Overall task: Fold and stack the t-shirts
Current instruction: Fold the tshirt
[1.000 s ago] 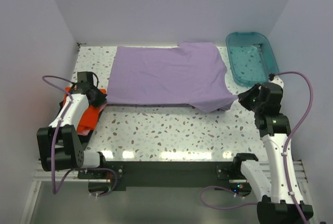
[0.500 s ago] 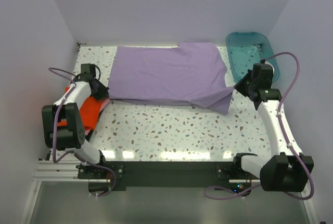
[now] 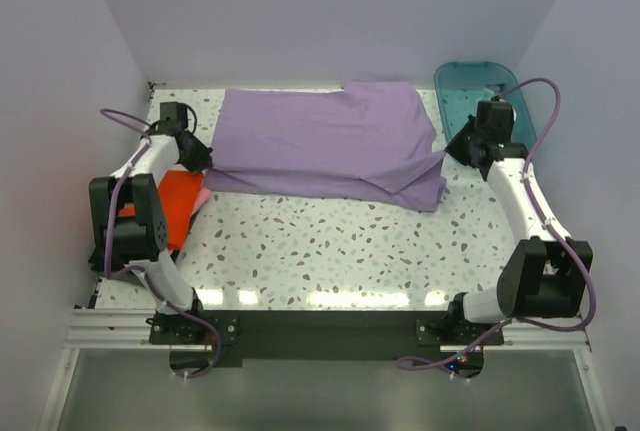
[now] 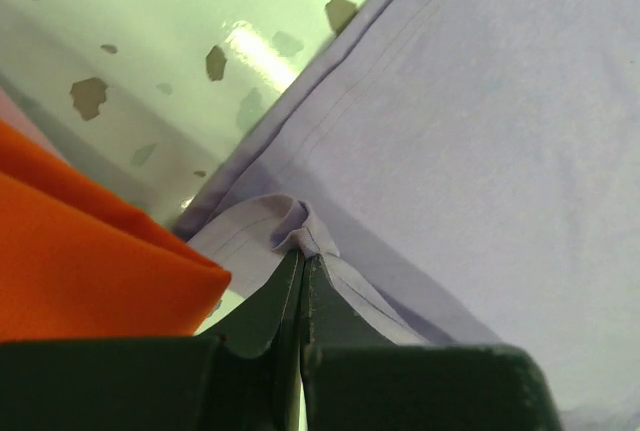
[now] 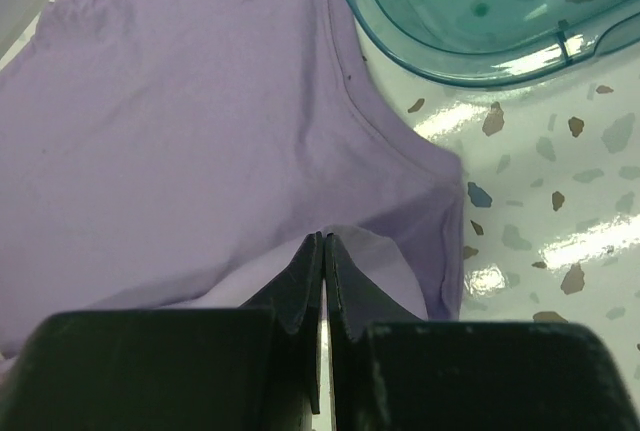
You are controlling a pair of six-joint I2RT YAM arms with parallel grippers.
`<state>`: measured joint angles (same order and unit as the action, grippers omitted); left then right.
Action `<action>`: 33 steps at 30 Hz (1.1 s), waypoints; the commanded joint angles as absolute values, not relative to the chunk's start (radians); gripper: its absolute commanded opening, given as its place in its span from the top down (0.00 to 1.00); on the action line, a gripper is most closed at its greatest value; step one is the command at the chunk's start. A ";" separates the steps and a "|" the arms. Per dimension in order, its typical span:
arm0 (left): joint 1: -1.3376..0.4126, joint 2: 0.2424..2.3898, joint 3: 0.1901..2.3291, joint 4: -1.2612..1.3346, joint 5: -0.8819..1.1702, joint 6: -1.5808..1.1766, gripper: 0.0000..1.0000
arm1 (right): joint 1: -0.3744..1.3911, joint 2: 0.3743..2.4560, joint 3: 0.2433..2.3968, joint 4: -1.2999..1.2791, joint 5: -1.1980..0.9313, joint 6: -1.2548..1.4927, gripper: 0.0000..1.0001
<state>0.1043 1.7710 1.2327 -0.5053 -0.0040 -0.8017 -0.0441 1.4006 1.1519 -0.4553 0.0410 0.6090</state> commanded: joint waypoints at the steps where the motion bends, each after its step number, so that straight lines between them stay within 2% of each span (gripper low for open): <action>1: 0.095 1.808 1.321 -0.506 -0.005 -0.813 1.00 | -0.043 1.427 1.210 -0.397 0.072 0.598 1.00; 19: 0.090 1.950 1.454 -0.517 -0.006 -0.802 1.00 | -0.044 1.611 1.305 -0.365 0.087 0.615 1.00; 28: 0.092 1.967 1.485 -0.486 0.008 -0.778 0.76 | -0.044 1.796 1.429 -0.371 0.068 0.620 1.00; 29: 0.091 1.965 1.489 -0.489 0.003 -0.776 0.67 | -0.044 1.808 1.439 -0.371 0.064 0.618 1.00; 31: 0.091 1.959 1.489 -0.495 0.003 -0.776 0.59 | -0.044 1.845 1.468 -0.373 0.060 0.614 1.00; 32: 0.091 1.954 1.488 -0.500 -0.029 -0.778 0.50 | -0.044 1.861 1.480 -0.377 0.057 0.611 1.00; 33: 0.092 1.945 1.482 -0.503 -0.035 -0.782 0.47 | -0.044 1.873 1.491 -0.382 0.054 0.604 1.00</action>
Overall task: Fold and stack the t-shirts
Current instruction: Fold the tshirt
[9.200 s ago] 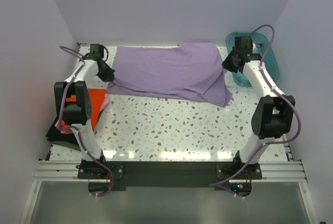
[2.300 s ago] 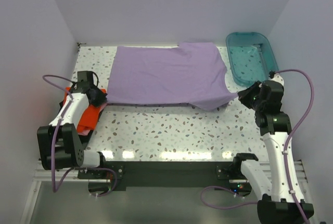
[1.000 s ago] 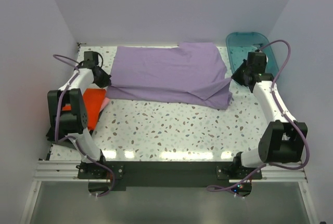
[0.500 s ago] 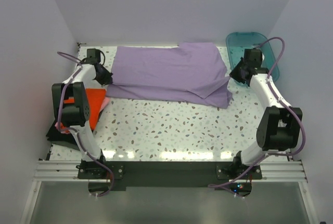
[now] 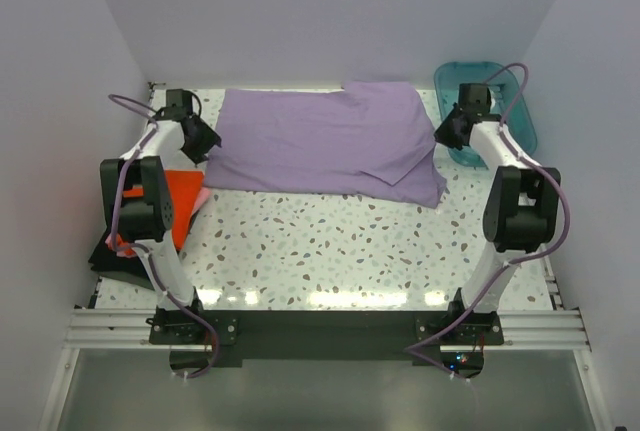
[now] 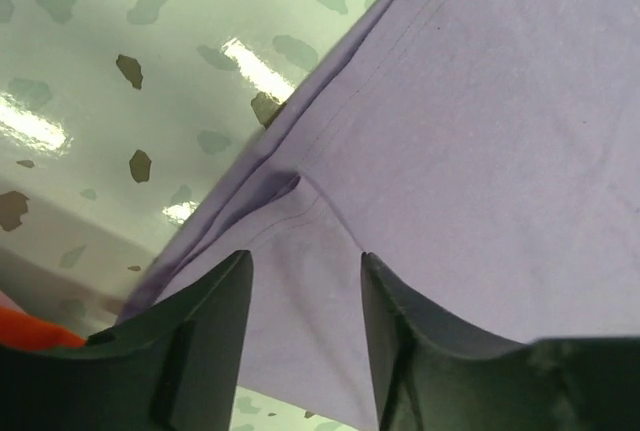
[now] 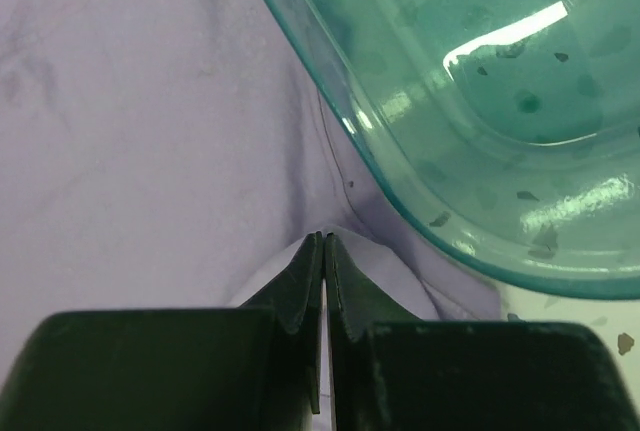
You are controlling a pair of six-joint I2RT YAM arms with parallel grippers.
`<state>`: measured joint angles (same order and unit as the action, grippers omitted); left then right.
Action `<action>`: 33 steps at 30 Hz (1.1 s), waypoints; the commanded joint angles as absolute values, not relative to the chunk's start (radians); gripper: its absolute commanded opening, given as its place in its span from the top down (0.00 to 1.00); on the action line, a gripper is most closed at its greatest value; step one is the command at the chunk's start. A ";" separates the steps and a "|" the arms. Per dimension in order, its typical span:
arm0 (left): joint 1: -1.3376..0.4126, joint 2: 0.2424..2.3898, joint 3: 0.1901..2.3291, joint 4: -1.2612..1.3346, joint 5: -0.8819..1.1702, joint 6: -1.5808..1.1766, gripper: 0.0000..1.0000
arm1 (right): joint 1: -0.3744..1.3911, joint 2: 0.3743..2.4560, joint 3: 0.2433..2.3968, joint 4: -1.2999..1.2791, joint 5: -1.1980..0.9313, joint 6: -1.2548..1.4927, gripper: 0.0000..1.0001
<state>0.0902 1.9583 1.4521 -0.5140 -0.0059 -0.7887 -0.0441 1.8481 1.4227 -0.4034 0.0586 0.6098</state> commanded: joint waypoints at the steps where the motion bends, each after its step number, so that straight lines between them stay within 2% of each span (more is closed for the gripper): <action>1: 0.091 1.925 1.459 -0.502 -0.038 -0.787 0.45 | -0.044 1.897 1.517 -0.388 0.051 0.597 0.98; 2: 0.091 1.911 1.442 -0.500 -0.049 -0.801 0.43 | -0.044 1.907 1.528 -0.399 0.048 0.594 0.96; 4: 0.084 1.864 1.388 -0.500 -0.066 -0.816 0.41 | -0.043 1.922 1.552 -0.402 0.049 0.577 0.80; 6: 0.066 1.833 1.353 -0.506 -0.109 -0.844 0.40 | -0.043 1.934 1.566 -0.423 0.035 0.562 0.69; 7: 0.055 1.804 1.317 -0.523 -0.133 -0.856 0.40 | -0.038 1.931 1.568 -0.428 0.034 0.549 0.59; 10: 0.008 1.757 1.237 -0.543 -0.228 -0.914 0.43 | -0.011 1.905 1.565 -0.445 0.072 0.519 0.38; 12: -0.036 1.744 1.194 -0.557 -0.300 -0.963 0.44 | -0.009 1.879 1.559 -0.472 0.081 0.514 0.38; 19: -0.054 1.764 1.108 -0.535 -0.342 -1.040 0.44 | 0.106 1.715 1.264 -0.365 0.107 0.555 0.43; 24: -0.052 1.789 1.109 -0.534 -0.353 -1.045 0.45 | 0.173 1.724 1.217 -0.341 0.114 0.601 0.46; 27: -0.052 1.798 1.106 -0.541 -0.371 -1.054 0.45 | 0.186 1.743 1.207 -0.316 0.118 0.627 0.53; 33: -0.020 1.796 1.091 -0.545 -0.391 -1.074 0.45 | 0.204 1.792 1.210 -0.307 0.104 0.644 0.55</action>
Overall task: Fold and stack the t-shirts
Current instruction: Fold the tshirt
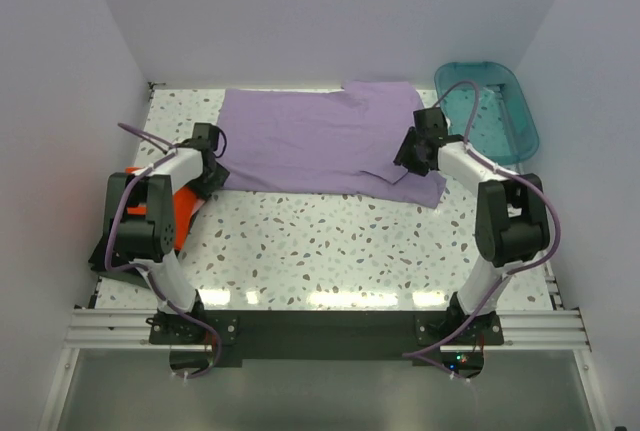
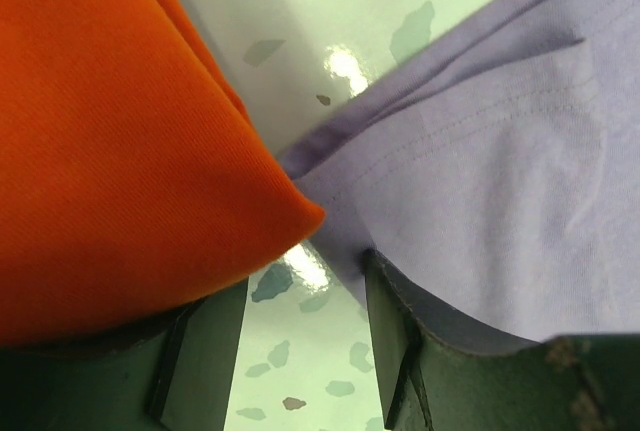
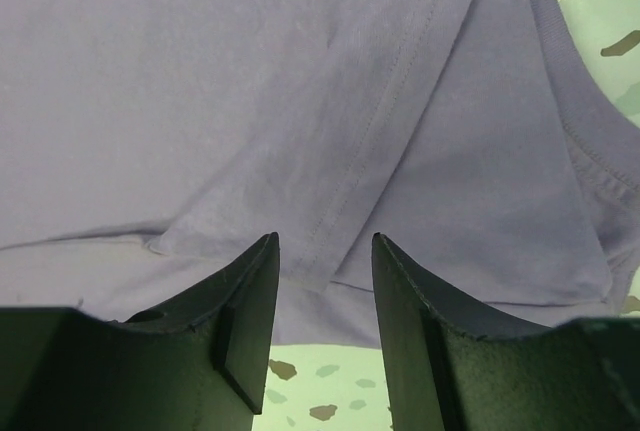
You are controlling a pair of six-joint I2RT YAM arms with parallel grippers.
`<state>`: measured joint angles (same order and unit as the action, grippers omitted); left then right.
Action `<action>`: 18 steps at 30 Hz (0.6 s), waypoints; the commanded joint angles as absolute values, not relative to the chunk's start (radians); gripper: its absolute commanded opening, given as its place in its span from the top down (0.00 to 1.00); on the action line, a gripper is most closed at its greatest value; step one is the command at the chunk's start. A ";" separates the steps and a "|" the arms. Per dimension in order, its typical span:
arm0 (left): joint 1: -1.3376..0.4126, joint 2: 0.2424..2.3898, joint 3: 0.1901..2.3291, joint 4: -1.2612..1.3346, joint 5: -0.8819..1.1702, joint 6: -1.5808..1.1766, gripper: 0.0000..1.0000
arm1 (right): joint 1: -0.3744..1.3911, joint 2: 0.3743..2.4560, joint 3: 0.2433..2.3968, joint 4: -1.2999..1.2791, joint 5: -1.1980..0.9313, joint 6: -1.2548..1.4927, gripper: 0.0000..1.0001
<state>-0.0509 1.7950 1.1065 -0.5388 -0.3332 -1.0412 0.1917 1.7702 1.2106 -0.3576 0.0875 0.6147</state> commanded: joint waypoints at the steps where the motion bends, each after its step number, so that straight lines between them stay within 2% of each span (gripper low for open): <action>1: -0.014 1.795 1.088 -0.540 -0.385 -1.072 0.45 | 0.209 1.796 1.209 -0.304 0.106 0.647 0.55; 18: 0.061 1.759 1.061 -0.535 -0.385 -1.069 0.46 | 0.229 1.825 1.180 -0.284 0.103 0.649 0.55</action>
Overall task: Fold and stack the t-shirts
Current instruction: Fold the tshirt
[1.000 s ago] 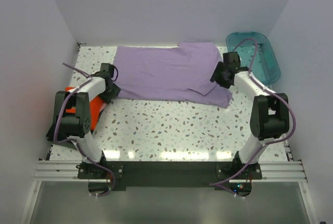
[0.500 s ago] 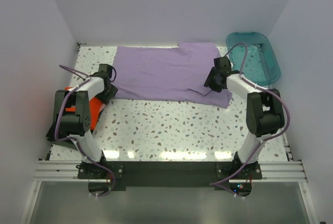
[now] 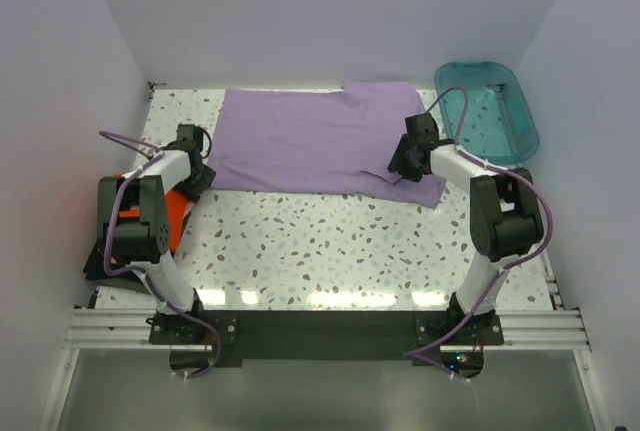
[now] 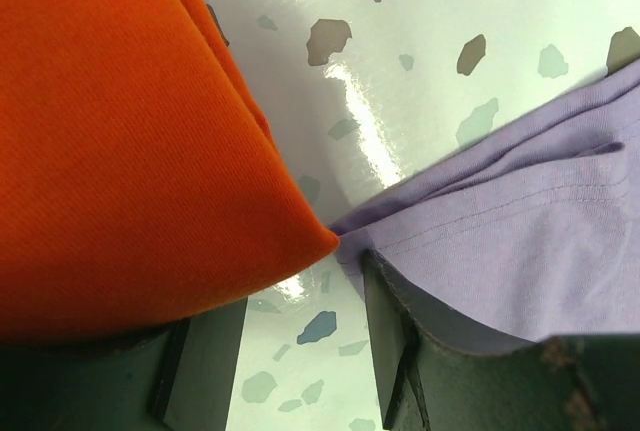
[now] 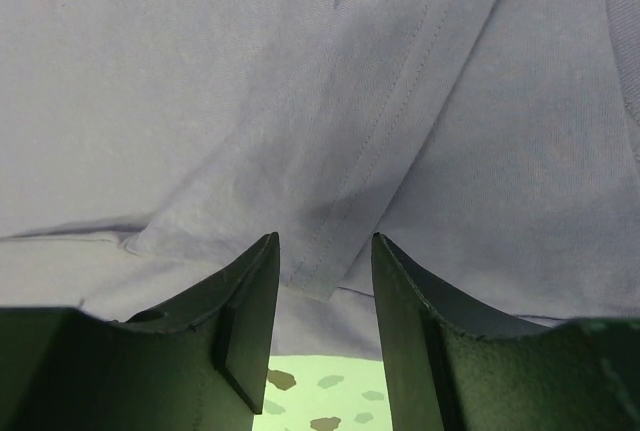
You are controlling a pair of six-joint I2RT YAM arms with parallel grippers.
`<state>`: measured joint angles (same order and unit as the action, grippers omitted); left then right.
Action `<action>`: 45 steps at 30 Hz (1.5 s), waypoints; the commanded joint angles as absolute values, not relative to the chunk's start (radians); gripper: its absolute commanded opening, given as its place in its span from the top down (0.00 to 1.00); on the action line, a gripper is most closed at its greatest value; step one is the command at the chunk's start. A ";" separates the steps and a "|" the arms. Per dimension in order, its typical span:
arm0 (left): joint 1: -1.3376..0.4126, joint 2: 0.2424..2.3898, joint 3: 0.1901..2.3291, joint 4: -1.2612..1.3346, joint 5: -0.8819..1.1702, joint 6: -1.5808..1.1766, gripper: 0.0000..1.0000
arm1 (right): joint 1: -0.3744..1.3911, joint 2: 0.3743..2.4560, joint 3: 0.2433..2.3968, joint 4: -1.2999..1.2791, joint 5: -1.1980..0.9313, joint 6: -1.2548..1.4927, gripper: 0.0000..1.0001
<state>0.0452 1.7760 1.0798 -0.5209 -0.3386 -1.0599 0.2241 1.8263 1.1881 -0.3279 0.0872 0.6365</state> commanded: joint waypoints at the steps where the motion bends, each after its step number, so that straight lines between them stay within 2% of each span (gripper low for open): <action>1: 0.064 1.759 1.063 -0.537 -0.384 -1.069 0.46 | 0.229 1.827 1.178 -0.282 0.103 0.649 0.55; 16: 0.066 1.778 1.055 -0.483 -0.333 -1.035 0.57 | 0.239 1.851 1.167 -0.262 0.091 0.658 0.57; 19: 0.067 1.778 1.055 -0.477 -0.325 -1.032 0.57 | 0.241 1.862 1.181 -0.264 0.097 0.663 0.65; 24: 0.066 1.779 1.057 -0.472 -0.324 -1.029 0.61 | 0.241 1.878 1.219 -0.273 0.100 0.664 0.89; 28: 0.067 1.784 1.057 -0.469 -0.322 -1.025 0.64 | 0.241 1.894 1.265 -0.291 0.103 0.661 1.00; 38: 0.066 1.790 1.060 -0.462 -0.305 -1.019 0.83 | 0.241 1.970 1.457 -0.339 0.087 0.632 1.00; 43: 0.064 1.795 1.060 -0.460 -0.302 -1.016 0.86 | 0.241 2.045 1.555 -0.360 0.080 0.612 1.00; 45: 0.066 1.796 1.061 -0.462 -0.302 -1.014 0.93 | 0.241 2.074 1.598 -0.365 0.074 0.604 1.00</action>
